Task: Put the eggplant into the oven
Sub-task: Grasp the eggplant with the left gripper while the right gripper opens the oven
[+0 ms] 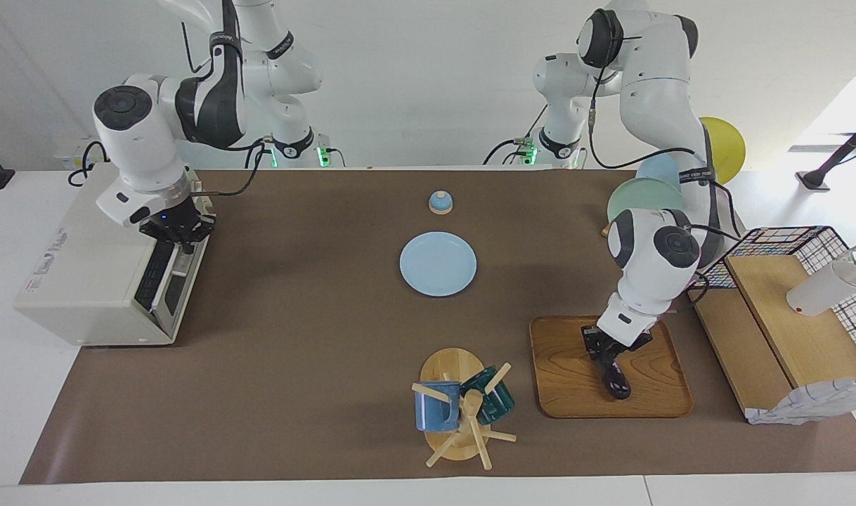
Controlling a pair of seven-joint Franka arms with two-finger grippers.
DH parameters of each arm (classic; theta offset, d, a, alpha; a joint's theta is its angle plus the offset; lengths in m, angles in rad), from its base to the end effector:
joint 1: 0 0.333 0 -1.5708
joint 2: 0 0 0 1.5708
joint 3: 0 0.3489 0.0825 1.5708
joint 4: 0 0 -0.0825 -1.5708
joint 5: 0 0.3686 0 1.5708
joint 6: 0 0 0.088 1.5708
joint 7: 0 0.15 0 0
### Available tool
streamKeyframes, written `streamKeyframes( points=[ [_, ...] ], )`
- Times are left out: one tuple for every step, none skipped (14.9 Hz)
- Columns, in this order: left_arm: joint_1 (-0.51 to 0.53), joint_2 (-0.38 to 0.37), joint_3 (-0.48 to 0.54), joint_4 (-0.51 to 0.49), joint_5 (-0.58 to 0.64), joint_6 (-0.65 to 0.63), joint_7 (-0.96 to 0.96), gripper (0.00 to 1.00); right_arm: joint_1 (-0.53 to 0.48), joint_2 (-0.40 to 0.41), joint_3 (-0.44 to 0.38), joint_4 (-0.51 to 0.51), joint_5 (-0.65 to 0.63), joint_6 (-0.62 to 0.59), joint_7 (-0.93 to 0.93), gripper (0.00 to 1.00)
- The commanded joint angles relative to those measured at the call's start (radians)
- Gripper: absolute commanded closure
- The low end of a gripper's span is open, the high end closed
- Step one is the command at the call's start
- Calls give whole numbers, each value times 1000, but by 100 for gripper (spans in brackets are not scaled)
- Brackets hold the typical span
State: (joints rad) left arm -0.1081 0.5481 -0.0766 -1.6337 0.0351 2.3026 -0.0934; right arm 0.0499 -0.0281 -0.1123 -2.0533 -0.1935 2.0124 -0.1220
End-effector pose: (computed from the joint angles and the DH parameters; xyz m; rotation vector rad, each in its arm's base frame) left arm 0.6965 -0.1213 0.3065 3.1037 -0.1546 0.1863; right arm 0.5247 -0.0520 0.4468 2.9643 0.2134 -0.0425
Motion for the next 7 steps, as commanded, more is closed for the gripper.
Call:
streamKeyframes(
  points=[
    [4,-4,-2,24,11,-31,11,100,2,60,-3,-76,3,160,47,100],
    [2,-16,-2,40,-10,-67,9,100,2,77,-3,-94,31,205,47,100],
    [4,-36,-2,48,-58,-106,9,100,4,80,-3,-122,54,248,47,100],
    [1,-78,-2,46,-107,-136,3,100,7,82,-3,-137,57,276,47,100],
    [-4,-115,0,43,-150,-179,-3,100,18,92,-3,-140,63,291,48,100],
    [-7,-158,0,40,-167,-243,-9,100,21,109,-1,-142,89,301,48,100],
    [-12,-193,-2,38,-169,-303,-23,100,22,125,-1,-142,130,318,48,100]
  ],
)
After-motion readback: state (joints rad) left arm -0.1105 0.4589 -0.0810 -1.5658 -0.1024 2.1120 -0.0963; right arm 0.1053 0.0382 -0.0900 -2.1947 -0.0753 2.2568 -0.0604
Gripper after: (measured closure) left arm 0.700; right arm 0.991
